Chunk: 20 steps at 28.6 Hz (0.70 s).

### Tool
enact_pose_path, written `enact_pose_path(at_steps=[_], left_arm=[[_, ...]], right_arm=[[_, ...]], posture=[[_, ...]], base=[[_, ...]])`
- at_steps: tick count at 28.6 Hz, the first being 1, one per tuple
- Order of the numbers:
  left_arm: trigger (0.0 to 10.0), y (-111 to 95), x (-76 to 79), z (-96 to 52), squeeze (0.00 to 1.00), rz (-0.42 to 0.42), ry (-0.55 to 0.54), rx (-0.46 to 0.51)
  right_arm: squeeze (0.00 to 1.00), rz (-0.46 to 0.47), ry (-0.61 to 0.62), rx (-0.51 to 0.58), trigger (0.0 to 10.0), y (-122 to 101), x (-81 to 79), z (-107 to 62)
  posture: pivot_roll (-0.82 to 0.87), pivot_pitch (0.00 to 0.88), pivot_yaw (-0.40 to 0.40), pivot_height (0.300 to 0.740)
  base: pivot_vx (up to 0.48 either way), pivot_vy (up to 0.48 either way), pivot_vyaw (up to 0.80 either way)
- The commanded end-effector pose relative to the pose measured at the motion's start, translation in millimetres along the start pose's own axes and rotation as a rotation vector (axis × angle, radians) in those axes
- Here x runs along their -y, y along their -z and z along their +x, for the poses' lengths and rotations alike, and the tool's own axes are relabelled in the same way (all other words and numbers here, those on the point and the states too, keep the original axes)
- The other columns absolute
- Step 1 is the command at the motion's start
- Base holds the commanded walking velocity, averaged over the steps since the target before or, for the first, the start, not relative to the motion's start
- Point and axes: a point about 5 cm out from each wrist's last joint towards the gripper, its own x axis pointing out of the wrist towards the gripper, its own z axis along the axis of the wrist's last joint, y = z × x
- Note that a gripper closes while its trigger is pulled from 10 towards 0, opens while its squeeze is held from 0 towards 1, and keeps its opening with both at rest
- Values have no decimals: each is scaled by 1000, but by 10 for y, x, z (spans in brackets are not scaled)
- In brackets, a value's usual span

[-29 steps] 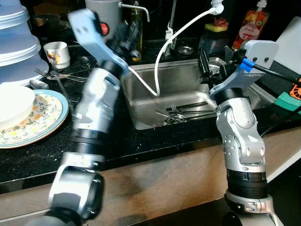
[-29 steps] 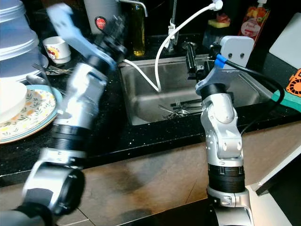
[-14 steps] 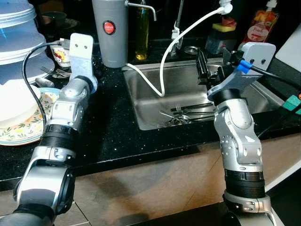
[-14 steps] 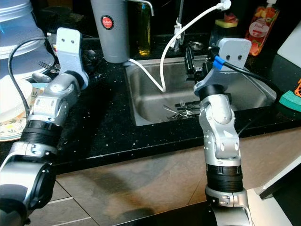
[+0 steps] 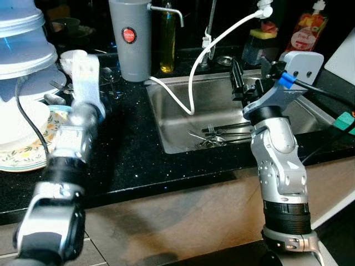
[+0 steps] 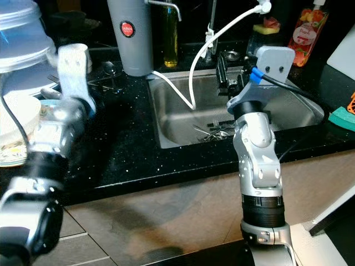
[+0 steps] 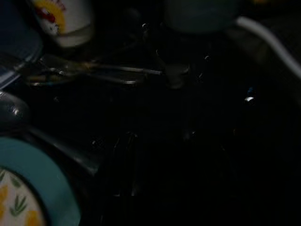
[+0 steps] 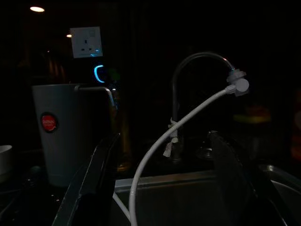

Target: Kitchen organization

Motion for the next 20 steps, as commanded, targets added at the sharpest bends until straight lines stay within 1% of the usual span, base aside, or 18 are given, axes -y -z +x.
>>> enact_pose_path(at_steps=[1, 2, 4, 6, 11, 12, 13, 14, 15, 17, 20], left_arm=[[10000, -6, -30, -5, 0, 20, -38, -3], [10000, 20, -60, -4, 0, 15, -63, -18], [10000, 5, -73, -15, 0, 72, -65, 4], [10000, -23, -53, -16, 0, 104, -55, 25], [10000, -92, 17, -3, 0, 104, -40, 37], [10000, -130, 115, 14, 0, 36, -5, 9], [10000, -149, 166, 22, 0, 1, 20, -1], [10000, -149, 166, 22, 0, 1, 20, -1], [10000, -161, 202, 28, 0, -26, 44, -6], [10000, -168, 217, 39, 0, -30, 53, -6], [10000, -200, 232, 113, 0, -1, 49, -12]], right_arm=[[0, -4, 8, -5, 10000, 14, 14, -25], [0, -5, 8, -7, 10000, 18, 17, -29], [0, -5, 8, -10, 10000, 28, 17, -34], [0, -2, 6, -10, 10000, 36, 7, -29], [0, 3, 2, -6, 10000, 38, -13, -10], [0, 1, 5, -2, 10000, 20, -19, -15], [0, -1, 9, 0, 10000, 10, -15, -21], [0, -1, 9, 0, 10000, 10, -15, -21], [0, -3, 13, 1, 10000, 0, -8, -30], [0, -3, 17, 2, 10000, -12, -1, -45], [0, -4, 19, 2, 10000, -47, -11, -85]], posture=[[11, 0, 14, 740], [11, 0, 15, 740], [15, 0, 15, 740], [24, 0, 11, 740], [27, 0, 10, 740], [15, 0, 12, 740], [15, 0, 12, 740], [15, 0, 12, 740], [12, 0, 12, 740], [9, 0, 11, 740], [-4, 0, 15, 740]], base=[[0, 0, 0], [0, 0, 0], [0, 0, 0], [0, 0, 0], [0, 0, 0], [0, 0, 0], [0, 0, 0], [0, 0, 0], [0, 0, 0], [0, 0, 0], [0, 0, 0]])
